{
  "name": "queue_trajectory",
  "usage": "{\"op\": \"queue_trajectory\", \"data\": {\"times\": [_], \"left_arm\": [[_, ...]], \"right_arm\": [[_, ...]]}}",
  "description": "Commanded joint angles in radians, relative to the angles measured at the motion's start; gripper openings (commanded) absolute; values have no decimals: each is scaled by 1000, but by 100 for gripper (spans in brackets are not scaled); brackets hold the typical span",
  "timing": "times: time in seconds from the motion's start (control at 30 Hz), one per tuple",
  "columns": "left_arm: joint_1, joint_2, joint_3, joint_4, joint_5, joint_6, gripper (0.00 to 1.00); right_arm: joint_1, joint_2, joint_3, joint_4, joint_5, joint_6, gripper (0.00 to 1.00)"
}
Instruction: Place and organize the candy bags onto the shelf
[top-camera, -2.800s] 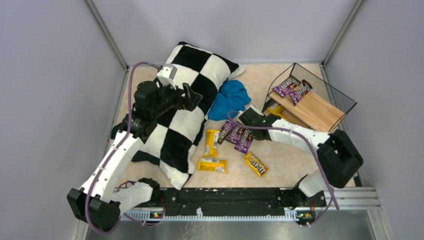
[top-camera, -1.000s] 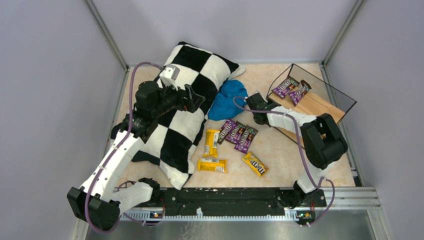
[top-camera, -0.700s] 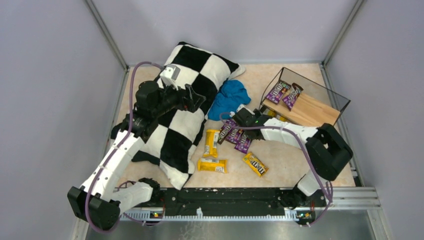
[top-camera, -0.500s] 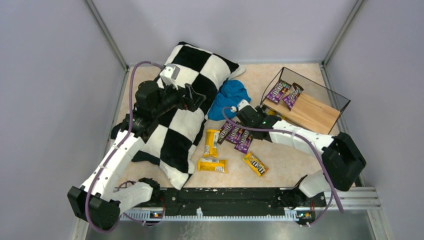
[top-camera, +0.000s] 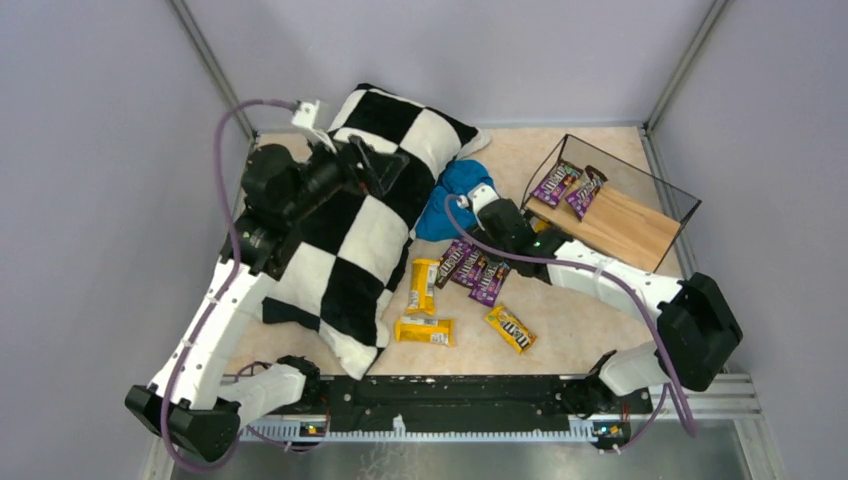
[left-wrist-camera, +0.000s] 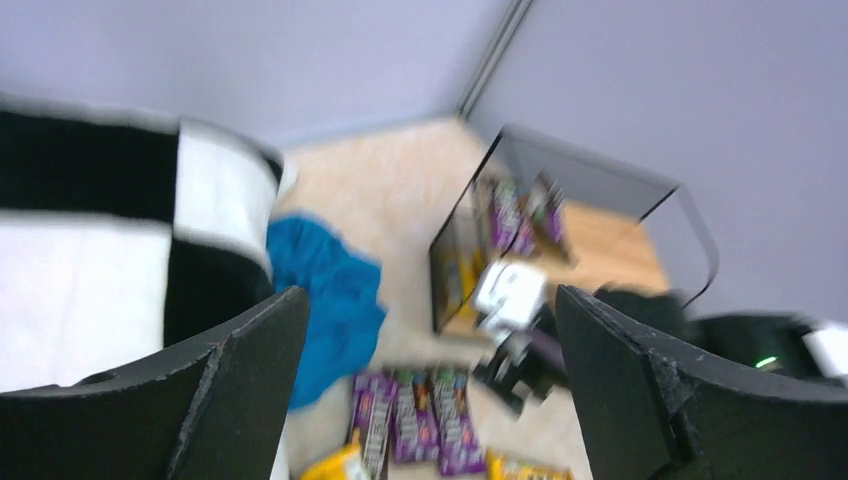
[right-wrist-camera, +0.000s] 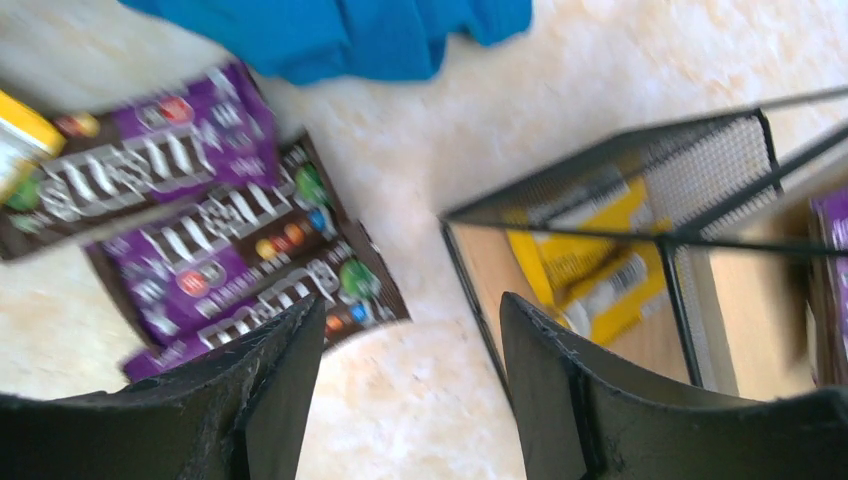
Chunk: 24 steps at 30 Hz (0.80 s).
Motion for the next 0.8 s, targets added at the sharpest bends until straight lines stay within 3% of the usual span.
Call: {"op": "queue_trajectory", "data": {"times": [0.0, 0.23, 0.57, 0.7, 0.77], "left_arm": [[-5, 36, 207, 160, 29, -92, 99], [-4, 129, 200, 215, -16, -18, 99], [20, 101, 31, 279, 30, -22, 99], [19, 92, 7, 278, -7, 8, 99], [18, 87, 2, 274, -38, 24, 99]], "right_arm": [[-16, 57, 84, 147, -150, 29, 65], [-122, 160, 129, 172, -159, -30, 65], [-218, 182, 157, 148, -140, -78, 65], [-211, 151, 178, 73, -261, -26, 65], [-191, 88, 166, 40, -365, 20, 75]]}}
